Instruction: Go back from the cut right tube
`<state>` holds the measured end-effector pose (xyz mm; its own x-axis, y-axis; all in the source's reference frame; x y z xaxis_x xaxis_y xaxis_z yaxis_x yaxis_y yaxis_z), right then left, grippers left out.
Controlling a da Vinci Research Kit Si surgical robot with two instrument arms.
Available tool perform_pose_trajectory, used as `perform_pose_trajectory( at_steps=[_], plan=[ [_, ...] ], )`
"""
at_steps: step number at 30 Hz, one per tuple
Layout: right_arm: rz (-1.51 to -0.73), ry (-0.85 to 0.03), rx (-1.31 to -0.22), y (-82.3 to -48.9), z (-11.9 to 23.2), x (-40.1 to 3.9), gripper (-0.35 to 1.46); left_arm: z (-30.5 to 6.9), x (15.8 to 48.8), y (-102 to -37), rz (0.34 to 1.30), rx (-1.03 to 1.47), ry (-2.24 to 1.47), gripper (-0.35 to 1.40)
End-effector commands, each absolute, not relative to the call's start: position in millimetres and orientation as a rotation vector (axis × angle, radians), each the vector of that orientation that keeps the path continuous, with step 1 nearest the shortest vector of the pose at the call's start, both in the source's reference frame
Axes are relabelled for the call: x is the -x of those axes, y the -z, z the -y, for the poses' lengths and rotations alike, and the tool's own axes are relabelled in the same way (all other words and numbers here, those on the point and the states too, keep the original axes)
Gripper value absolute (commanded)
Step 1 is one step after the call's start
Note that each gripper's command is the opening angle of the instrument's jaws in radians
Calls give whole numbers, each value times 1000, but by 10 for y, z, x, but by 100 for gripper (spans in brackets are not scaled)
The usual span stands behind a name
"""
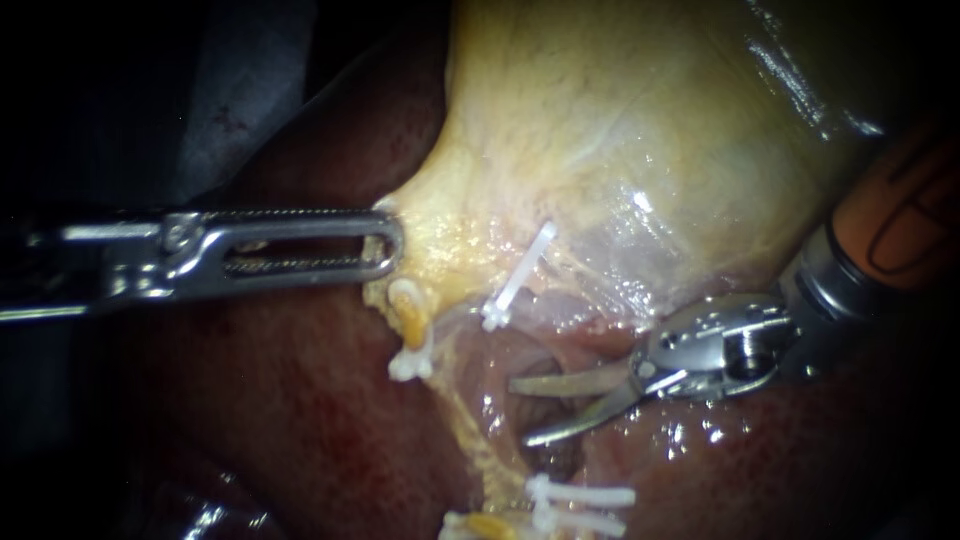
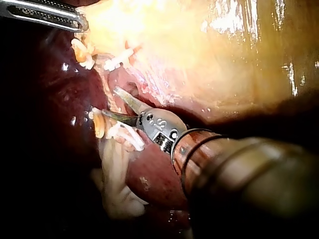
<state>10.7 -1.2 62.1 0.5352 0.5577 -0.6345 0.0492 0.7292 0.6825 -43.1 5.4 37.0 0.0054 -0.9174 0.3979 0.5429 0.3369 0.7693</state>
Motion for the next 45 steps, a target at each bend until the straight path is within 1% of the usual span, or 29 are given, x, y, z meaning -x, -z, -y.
perform_pose_trajectory(
  at_steps=[1,4,7,14,21,25,37,41,45],
  plan=[
    [-978,-335,-716,-616,8,-104,54,-54,431,-371,1024,-461,1208,-35],
    [-992,-360,-707,-604,-3,-92,54,-54,431,-372,1024,-461,1208,-35],
    [-1008,-367,-687,-590,-18,-76,56,-55,431,-372,1024,-461,1208,-35],
    [-1036,-381,-614,-557,-55,-35,57,-55,431,-373,1024,-461,1208,-35],
    [-1070,-378,-552,-536,-79,-17,69,-54,432,-373,1024,-460,1209,-35],
    [-1087,-375,-535,-533,-84,-14,74,-54,432,-374,1024,-459,1209,-35],
    [-1090,-375,-534,-533,-82,-13,73,-50,438,-378,1025,-457,1207,-35],
    [-1090,-375,-533,-533,-81,-14,73,-43,448,-388,1027,-462,1199,-35],
    [-1090,-375,-532,-534,-80,-16,73,-32,467,-401,1035,-473,1182,-35]
  ],
)
